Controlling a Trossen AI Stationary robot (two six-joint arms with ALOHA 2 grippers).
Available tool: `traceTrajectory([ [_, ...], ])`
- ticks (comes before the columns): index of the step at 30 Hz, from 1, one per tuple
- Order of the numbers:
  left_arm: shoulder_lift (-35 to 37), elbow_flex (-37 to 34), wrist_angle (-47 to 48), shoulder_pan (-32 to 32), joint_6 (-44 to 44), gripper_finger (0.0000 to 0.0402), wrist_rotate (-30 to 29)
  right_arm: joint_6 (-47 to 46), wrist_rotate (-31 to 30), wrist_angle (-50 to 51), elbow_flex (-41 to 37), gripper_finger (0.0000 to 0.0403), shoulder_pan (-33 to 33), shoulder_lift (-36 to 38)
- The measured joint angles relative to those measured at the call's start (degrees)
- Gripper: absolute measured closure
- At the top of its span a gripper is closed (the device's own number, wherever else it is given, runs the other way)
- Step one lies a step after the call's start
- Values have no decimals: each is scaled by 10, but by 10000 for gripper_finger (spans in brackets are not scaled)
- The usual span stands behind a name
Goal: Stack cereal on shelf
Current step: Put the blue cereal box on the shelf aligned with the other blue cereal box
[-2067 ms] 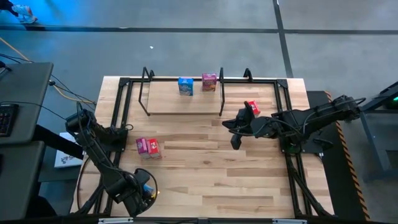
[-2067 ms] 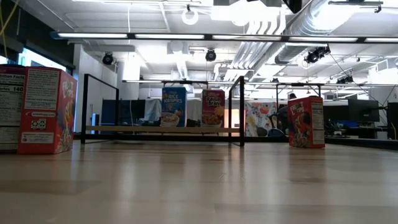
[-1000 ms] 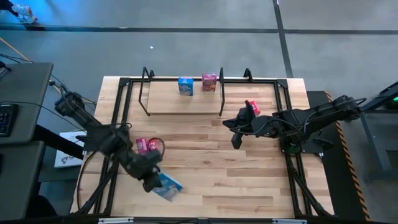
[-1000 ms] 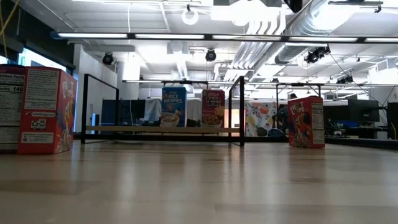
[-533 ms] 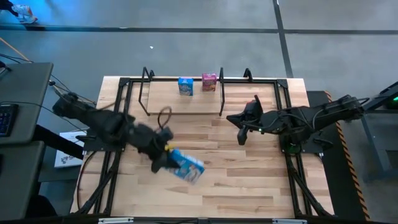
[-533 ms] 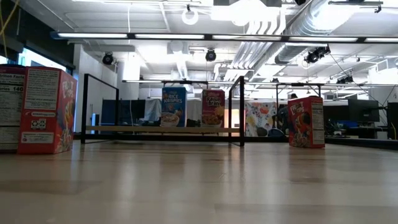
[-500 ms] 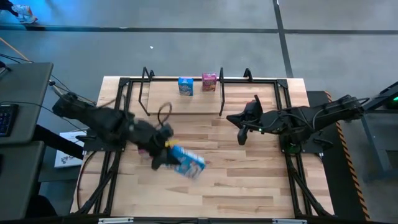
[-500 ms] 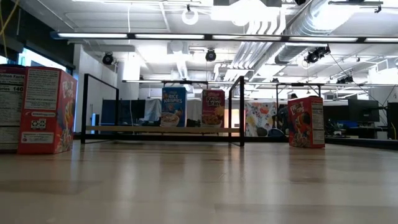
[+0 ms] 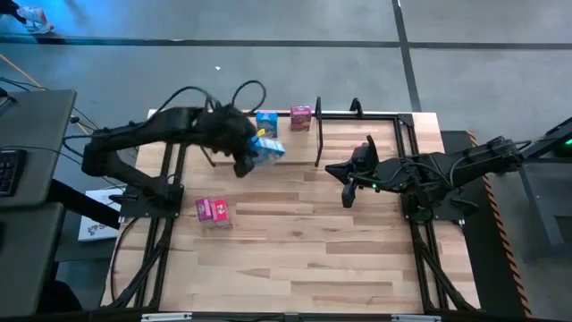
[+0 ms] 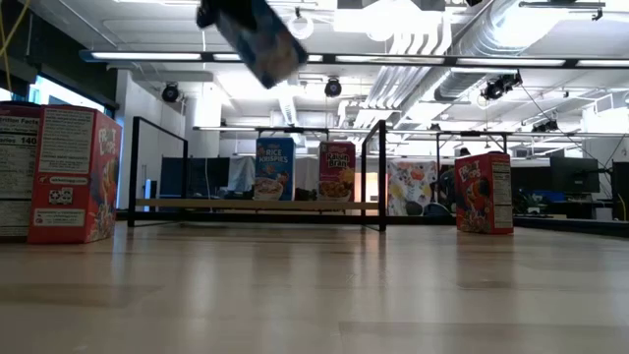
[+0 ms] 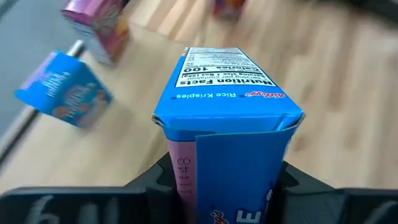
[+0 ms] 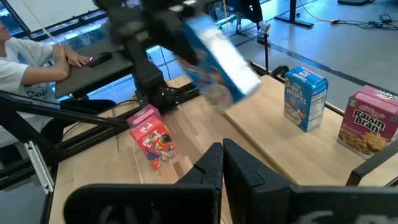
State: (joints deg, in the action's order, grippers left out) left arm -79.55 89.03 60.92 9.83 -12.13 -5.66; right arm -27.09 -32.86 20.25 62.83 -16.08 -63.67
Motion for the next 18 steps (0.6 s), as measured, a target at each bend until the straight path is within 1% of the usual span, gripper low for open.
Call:
traceTrajectory([
  [3, -36, 0, 13, 38, 66, 296, 1, -3, -1, 0, 0, 403, 1, -1],
  [9, -115, 0, 13, 81, 153, 295, -2, -26, -15, 1, 0, 403, 1, -1],
  [13, -161, 0, 10, 100, 188, 289, -37, -31, -21, 1, 0, 403, 1, -1],
  [16, -185, 0, 10, 113, 215, 282, -67, -42, -25, 1, 0, 403, 1, -1],
  [18, -196, 0, 10, 121, 237, 279, -76, -46, -26, 3, 0, 403, 1, -1],
])
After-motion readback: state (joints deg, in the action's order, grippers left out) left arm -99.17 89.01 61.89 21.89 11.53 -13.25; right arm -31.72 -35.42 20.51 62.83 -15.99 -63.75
